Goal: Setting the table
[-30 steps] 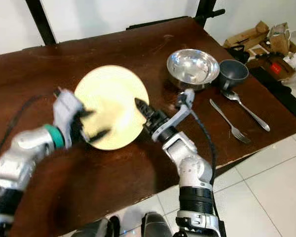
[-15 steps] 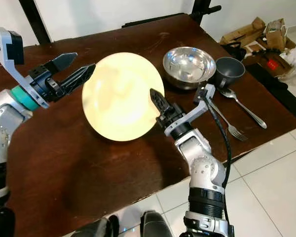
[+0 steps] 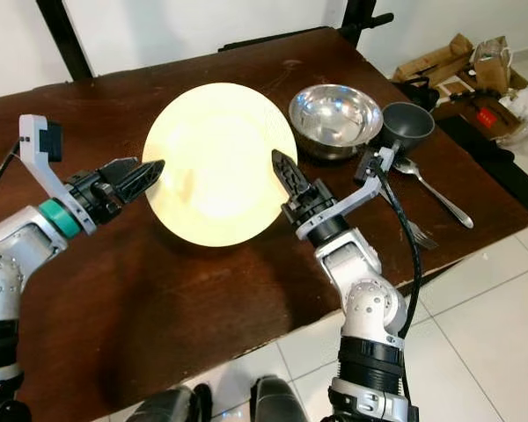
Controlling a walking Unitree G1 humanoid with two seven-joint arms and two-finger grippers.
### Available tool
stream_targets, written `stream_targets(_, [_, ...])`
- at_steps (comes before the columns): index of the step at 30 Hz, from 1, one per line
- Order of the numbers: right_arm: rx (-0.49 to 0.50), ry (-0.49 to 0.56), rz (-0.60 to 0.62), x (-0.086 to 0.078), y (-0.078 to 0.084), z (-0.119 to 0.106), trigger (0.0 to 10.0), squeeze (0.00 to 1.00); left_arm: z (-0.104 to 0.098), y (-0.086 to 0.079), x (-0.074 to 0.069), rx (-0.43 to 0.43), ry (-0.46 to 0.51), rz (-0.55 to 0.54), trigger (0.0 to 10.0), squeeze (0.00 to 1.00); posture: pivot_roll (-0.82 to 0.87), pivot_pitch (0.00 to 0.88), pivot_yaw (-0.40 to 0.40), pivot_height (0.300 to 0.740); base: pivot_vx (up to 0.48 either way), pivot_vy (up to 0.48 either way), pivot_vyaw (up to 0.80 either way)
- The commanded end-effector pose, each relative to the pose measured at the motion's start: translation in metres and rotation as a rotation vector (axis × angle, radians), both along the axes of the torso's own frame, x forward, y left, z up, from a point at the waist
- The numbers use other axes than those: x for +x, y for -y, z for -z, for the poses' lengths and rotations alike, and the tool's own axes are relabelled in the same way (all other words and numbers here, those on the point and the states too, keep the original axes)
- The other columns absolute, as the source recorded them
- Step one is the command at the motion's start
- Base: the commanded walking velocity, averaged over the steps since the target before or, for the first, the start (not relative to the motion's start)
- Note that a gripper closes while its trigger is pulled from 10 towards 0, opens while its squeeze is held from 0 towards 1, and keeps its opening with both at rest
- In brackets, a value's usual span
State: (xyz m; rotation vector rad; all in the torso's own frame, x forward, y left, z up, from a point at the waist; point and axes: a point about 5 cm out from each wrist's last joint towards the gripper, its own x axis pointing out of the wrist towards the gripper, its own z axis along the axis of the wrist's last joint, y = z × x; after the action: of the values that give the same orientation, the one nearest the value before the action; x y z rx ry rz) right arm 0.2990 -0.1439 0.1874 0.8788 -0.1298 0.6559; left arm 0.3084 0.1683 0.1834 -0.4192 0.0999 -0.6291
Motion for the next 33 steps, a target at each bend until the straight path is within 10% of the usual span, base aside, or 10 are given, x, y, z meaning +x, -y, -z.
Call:
stream_targets(1, [0.022,0.023,-0.019,-0.003,0.0,-0.003,0.0,0.0,0.008,-0.002,-0.002,-0.007,-0.045,-0.004,10.0,0.0,-0.07,0.053,0.063,0.74,0.0,0.0,0.0])
stream_targets(13, [0.066,0.006,-0.145,-0.014,-0.023,-0.003,0.0,0.0,0.026,0.01,-0.01,-0.259,-0.21,0.064,8.8,0.0,-0.08,0.056,0.06,0.74,0.0,0.0,0.0])
stream_targets(14, [0.06,-0.01,-0.156,-0.015,-0.026,0.0,0.0,0.0,0.021,0.014,-0.01,-0.3,-0.2,0.075,0.0,0.0,-0.08,0.055,0.061,0.74,0.0,0.0,0.0])
stream_targets(33, [0.053,-0.058,-0.157,-0.016,-0.028,0.008,0.0,0.0,0.004,0.018,-0.017,-0.398,-0.175,0.146,0.0,0.0,-0.08,0.055,0.066,0.74,0.0,0.0,0.0])
